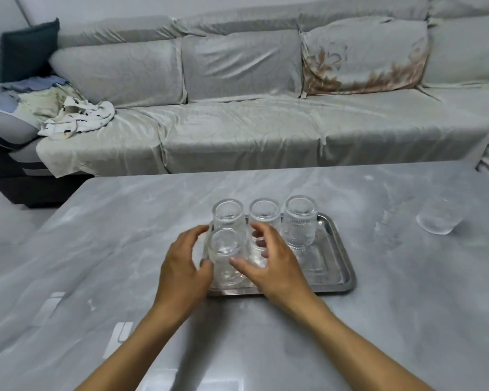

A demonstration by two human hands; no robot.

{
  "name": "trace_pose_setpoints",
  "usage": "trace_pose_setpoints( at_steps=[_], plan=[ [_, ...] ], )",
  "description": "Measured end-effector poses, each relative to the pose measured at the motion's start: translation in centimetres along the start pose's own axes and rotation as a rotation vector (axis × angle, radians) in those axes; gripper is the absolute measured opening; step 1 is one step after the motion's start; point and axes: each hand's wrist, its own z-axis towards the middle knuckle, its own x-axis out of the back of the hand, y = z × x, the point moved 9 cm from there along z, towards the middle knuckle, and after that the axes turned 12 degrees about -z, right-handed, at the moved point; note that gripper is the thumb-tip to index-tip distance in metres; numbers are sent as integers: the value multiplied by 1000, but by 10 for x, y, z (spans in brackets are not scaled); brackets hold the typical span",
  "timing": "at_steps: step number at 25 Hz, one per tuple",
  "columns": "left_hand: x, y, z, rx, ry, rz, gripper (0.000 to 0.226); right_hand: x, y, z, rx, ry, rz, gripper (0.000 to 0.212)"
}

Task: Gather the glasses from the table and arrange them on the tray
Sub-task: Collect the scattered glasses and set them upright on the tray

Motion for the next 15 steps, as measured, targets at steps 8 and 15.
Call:
trace_pose_setpoints(
  at_steps=[8,15],
  plan=[
    [-180,147,19,-86,-351,-132,68,227,135,-10,-339,399,-405,43],
    [-222,126,16,-54,-414,-88,59,284,249,1,-603,115,-623,63]
  ],
)
